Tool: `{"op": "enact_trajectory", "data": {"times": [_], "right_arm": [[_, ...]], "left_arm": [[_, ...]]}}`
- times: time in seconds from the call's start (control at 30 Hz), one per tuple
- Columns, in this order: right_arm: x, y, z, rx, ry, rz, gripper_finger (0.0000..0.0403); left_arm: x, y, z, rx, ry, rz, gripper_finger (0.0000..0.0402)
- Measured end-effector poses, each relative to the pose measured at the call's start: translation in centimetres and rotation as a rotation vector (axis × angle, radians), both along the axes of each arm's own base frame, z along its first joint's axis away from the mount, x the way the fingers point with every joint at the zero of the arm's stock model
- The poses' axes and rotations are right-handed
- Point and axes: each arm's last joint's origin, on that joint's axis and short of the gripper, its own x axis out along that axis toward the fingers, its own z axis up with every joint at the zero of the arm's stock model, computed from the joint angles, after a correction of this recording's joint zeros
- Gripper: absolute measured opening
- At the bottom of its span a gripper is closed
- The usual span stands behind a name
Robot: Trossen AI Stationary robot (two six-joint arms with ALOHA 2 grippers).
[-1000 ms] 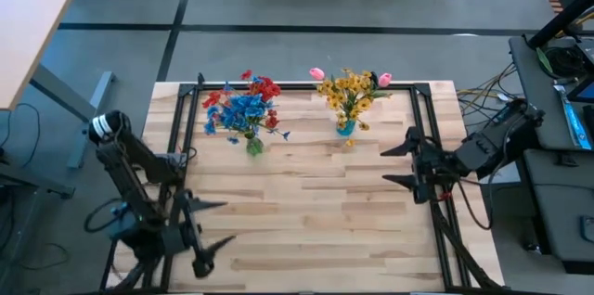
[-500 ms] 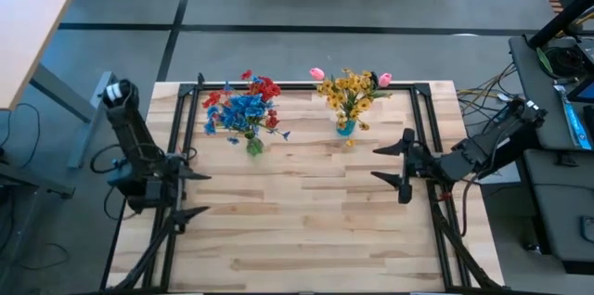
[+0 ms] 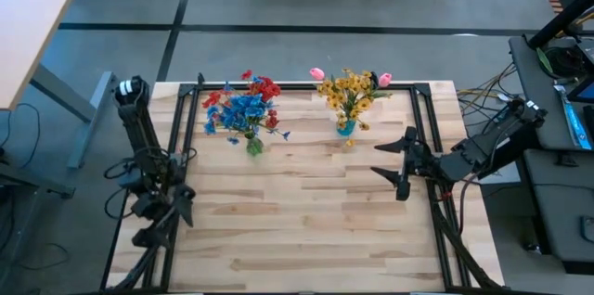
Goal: Sort flowers into vase by color
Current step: Return to Home Position
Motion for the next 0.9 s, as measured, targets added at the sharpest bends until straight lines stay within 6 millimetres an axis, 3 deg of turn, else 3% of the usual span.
{"op": "enact_trajectory", "data": {"times": [0.2, 0.4, 0.6, 0.73, 0.9], "right_arm": [[0.0, -0.1, 0.0, 0.012, -0.015, -0.055, 0.0271], [0.0, -0.2, 0.1, 0.011, -0.017, -0.061, 0.0263], [0.0, -0.3, 0.1, 0.002, -0.019, -0.082, 0.0256], [0.0, -0.3, 0.1, 0.0, -0.019, -0.082, 0.0256], [0.0, -0.3, 0.1, 0.003, -0.017, -0.077, 0.0253]], "left_arm": [[1.9, 0.0, 0.2, -0.07, 0.091, 0.092, 0.0329], [3.9, 1.3, -0.7, -0.042, 0.071, -0.043, 0.0329], [6.3, 4.1, -1.5, -0.031, 0.207, -0.113, 0.0329], [6.6, 6.7, -1.0, 0.014, 0.19, -0.295, 0.0329], [6.7, 8.9, -0.9, 0.039, 0.223, -0.322, 0.0329]]}}
